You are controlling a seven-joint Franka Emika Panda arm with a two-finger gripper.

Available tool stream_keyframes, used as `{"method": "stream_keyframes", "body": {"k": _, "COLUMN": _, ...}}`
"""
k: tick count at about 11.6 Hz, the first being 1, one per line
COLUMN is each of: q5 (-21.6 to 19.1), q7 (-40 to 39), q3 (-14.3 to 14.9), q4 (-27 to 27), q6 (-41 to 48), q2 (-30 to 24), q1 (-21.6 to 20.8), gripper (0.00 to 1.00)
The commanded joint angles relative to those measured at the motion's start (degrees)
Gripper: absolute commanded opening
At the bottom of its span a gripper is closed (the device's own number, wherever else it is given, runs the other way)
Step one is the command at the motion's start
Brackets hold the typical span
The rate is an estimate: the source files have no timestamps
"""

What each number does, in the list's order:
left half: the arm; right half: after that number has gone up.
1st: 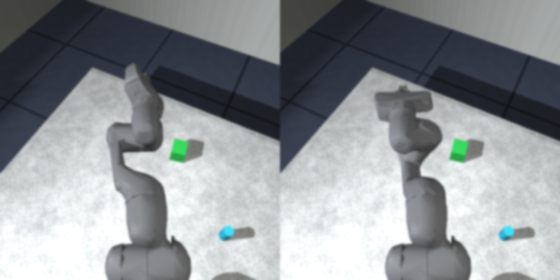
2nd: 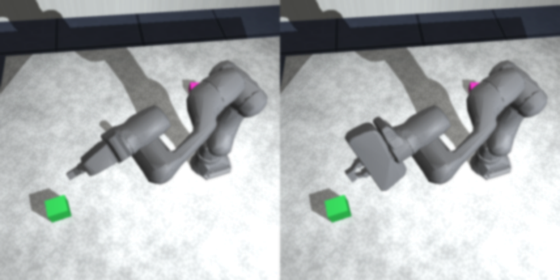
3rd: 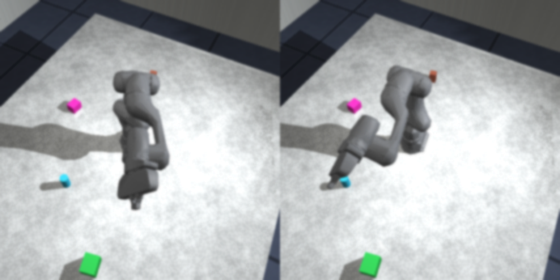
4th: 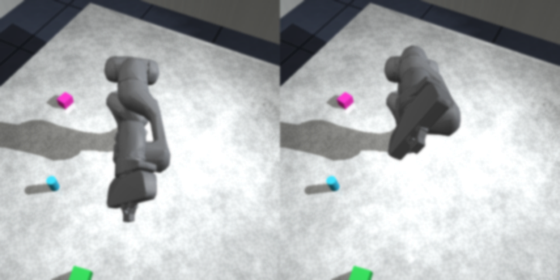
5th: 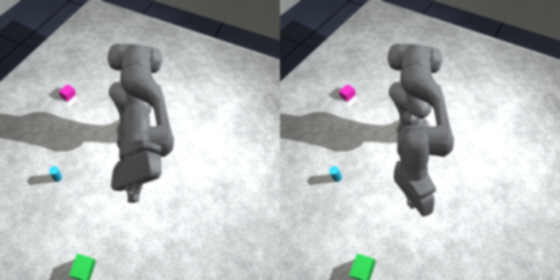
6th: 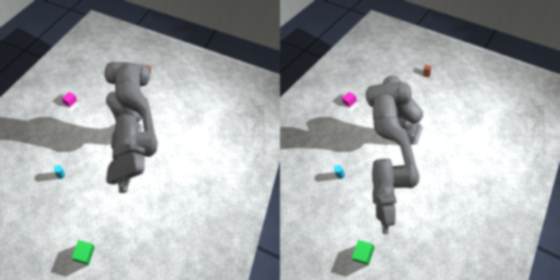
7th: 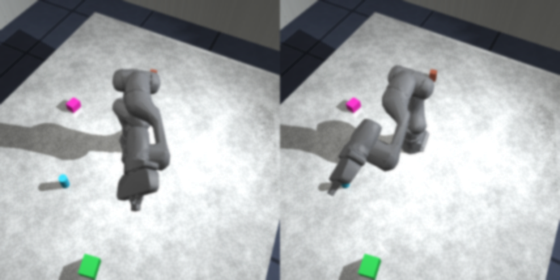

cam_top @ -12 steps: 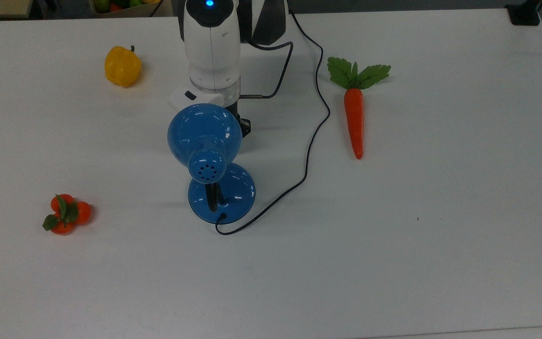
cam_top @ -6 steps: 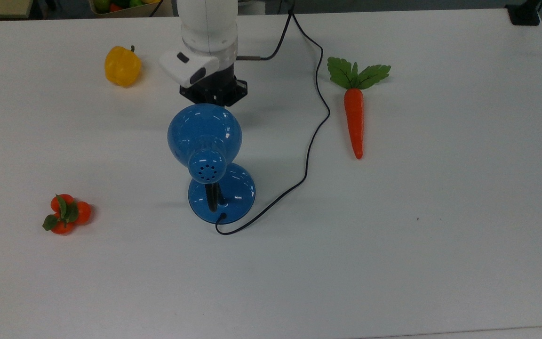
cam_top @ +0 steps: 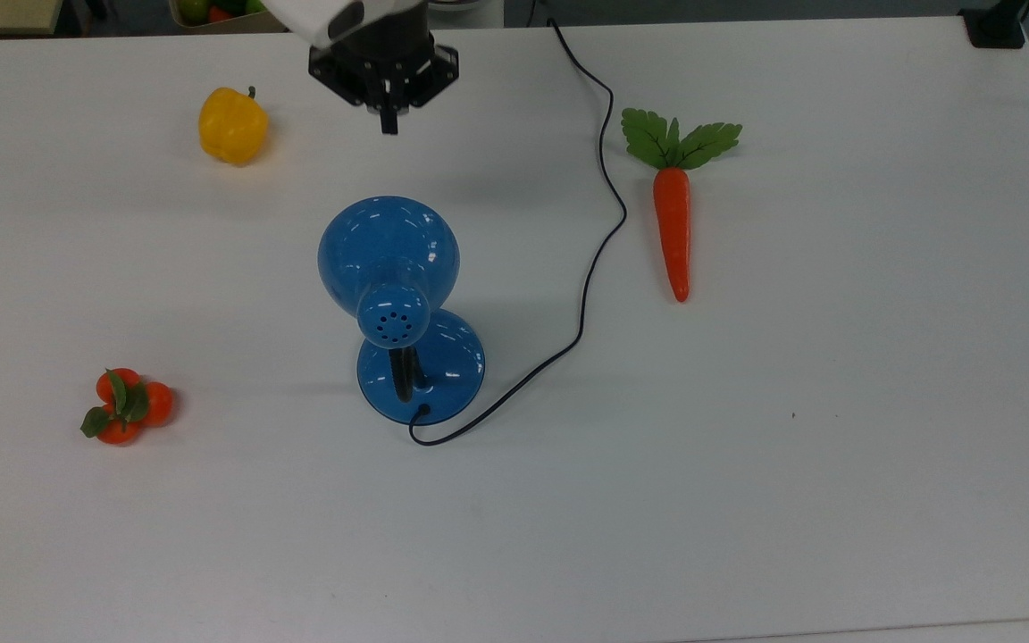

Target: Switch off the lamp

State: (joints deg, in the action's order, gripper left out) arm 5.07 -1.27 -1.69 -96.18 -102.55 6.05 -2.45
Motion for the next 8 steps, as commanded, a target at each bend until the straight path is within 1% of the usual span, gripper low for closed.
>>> {"method": "stream_keyframes", "body": {"k": 1, "q5": 0.0, "q7": -3.9, "q3": 0.0, "q4": 3.3, "q6": 5.9, "q2": -2.9, "q1": 0.1, "gripper": 0.0}}
{"method": "stream_keyframes", "body": {"k": 3, "q5": -0.1, "q7": -5.1, "q3": 0.3, "q4": 4.9, "q6": 10.2, "q2": -4.1, "q1": 0.1, "gripper": 0.0}}
{"method": "stream_keyframes", "body": {"k": 5, "q5": -0.2, "q7": -4.2, "q3": 0.5, "q4": 6.1, "q6": 11.5, "q2": -5.2, "q1": 0.0, "gripper": 0.01}}
{"method": "stream_keyframes", "body": {"k": 7, "q5": -0.4, "q7": -4.1, "q3": 0.7, "q4": 5.9, "q6": 12.4, "q2": -6.3, "q1": -0.4, "gripper": 0.02}}
{"method": "stream_keyframes", "body": {"k": 8, "q5": -0.4, "q7": -4.1, "q3": 0.9, "q4": 6.0, "q6": 13.8, "q2": -6.7, "q1": -0.4, "gripper": 0.13}}
